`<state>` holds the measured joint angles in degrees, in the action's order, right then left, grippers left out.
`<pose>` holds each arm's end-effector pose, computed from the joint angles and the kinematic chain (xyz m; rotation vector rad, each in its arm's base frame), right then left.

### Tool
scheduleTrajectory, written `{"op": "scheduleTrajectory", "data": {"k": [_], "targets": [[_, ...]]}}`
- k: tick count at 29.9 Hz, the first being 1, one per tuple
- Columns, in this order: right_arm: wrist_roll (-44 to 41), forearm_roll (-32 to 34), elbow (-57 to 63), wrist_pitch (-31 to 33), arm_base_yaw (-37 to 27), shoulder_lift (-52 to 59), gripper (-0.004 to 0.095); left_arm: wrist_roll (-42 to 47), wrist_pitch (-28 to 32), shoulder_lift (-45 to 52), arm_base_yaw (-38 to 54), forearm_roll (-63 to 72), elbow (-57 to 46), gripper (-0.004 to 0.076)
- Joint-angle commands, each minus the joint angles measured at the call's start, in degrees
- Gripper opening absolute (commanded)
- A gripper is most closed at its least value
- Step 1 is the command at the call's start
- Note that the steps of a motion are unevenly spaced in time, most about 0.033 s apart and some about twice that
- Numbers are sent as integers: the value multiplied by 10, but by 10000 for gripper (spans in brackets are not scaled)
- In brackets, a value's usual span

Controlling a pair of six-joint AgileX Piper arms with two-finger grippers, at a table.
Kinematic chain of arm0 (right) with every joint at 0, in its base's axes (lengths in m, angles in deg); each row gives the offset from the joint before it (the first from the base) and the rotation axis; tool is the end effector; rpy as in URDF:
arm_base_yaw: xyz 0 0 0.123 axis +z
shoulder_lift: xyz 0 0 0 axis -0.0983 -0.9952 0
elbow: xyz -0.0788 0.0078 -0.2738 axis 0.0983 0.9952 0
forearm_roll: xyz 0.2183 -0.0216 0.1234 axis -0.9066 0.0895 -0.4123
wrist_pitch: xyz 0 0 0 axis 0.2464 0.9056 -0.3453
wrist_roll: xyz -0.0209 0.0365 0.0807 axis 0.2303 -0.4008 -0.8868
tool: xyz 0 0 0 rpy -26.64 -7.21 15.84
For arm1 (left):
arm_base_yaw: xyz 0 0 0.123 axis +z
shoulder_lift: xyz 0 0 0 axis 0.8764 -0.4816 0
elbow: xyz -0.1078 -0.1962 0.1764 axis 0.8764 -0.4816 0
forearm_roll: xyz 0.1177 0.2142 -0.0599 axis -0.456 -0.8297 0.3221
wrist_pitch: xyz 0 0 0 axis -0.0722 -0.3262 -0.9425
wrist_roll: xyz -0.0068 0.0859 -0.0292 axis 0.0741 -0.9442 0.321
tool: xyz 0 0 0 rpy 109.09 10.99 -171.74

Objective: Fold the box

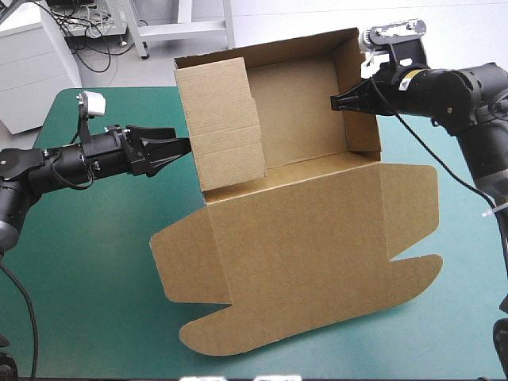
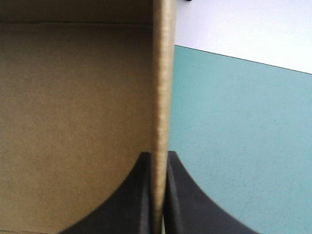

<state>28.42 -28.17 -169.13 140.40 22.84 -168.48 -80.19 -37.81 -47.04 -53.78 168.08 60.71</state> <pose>0.3010 0.1014 0.4846 -0.3585 2.1129 0.2756 0.2681 -0.0503 0.3941 0.5248 1.7836 -1.1628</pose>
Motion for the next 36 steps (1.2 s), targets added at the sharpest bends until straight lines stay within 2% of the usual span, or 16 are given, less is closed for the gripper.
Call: {"op": "scheduleTrajectory", "data": {"k": [1,13,19,24,29,32,36], "targets": [[-28,11,-15,-57,13,18,-16,0,-55,23,-4,60,18,562],[-49,20,-15,-78,30,18,-15,-4,-55,24,-4,110,19,562],[-85,74,-15,-80,56,18,-15,27,-36,24,-12,49,57,562],[-111,92,-15,-85,73,18,-15,126,45,24,-61,-94,133,561],[-140,116,-15,-89,88,18,-15,272,157,24,-145,-288,210,559],[-145,117,-15,-90,89,15,-15,369,187,23,-187,-418,249,552],[-157,112,-15,-90,89,7,-15,489,193,19,-240,-595,292,524]]}}
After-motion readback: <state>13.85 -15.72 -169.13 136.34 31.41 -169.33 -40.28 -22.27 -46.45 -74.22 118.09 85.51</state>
